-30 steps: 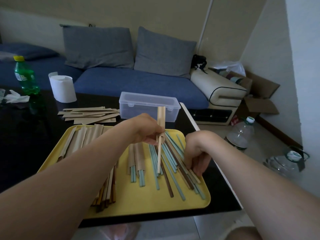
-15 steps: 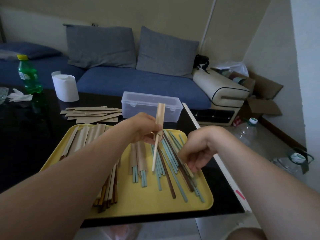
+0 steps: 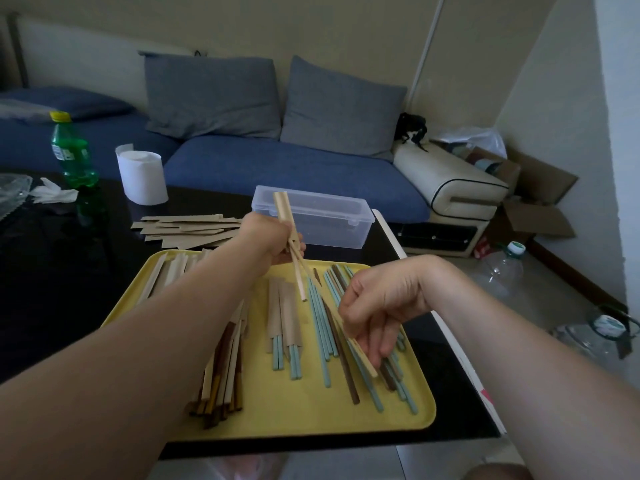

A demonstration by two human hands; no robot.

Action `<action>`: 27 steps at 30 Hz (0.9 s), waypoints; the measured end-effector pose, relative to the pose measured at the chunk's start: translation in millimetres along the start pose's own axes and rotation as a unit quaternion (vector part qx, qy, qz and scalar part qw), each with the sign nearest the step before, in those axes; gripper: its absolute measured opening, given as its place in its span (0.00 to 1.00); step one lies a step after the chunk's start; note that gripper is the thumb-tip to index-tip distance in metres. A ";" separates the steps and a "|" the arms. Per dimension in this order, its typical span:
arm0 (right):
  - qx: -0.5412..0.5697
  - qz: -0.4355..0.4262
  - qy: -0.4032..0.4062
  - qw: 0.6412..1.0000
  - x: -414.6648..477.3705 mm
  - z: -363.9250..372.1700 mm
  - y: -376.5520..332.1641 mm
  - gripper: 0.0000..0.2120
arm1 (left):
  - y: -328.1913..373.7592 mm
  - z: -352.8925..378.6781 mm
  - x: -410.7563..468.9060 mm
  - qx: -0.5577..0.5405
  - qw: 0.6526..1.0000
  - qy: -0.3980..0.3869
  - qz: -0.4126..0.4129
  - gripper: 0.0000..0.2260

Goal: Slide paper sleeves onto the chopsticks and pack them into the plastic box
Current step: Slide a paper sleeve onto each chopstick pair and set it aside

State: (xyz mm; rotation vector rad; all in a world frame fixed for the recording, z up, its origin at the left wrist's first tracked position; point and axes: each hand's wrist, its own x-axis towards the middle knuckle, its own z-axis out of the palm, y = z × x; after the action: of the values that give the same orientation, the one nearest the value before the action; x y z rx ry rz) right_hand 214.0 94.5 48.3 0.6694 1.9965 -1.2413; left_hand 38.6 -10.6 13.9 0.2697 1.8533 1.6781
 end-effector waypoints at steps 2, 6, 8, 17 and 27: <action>-0.010 0.012 -0.010 1.000 0.4 0.5 0.0 0.07 | 3.1 -1.2 0.8 -0.023 0.999 0.015 -0.016 0.07; -0.010 0.013 -0.009 1.000 1.0 0.1 -1.3 0.10 | 4.7 -4.1 3.9 -0.056 0.997 0.034 -0.042 0.08; -0.006 0.013 -0.008 1.000 1.5 0.1 -1.8 0.11 | 4.2 -4.4 4.5 -0.029 0.998 0.039 -0.027 0.08; -0.014 0.017 0.017 1.000 6.0 1.9 -4.9 0.07 | 1.3 -6.2 -0.7 -0.025 1.000 -0.015 0.011 0.10; -0.011 0.019 0.015 1.000 8.6 1.2 -6.5 0.13 | 3.4 -14.5 3.5 -0.068 0.997 -0.003 0.042 0.11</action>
State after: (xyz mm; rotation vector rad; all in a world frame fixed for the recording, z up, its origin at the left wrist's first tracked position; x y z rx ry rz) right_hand 204.2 91.4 44.9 0.7159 2.0089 -1.1929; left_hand 26.9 -20.2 16.1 0.2989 1.7359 1.8476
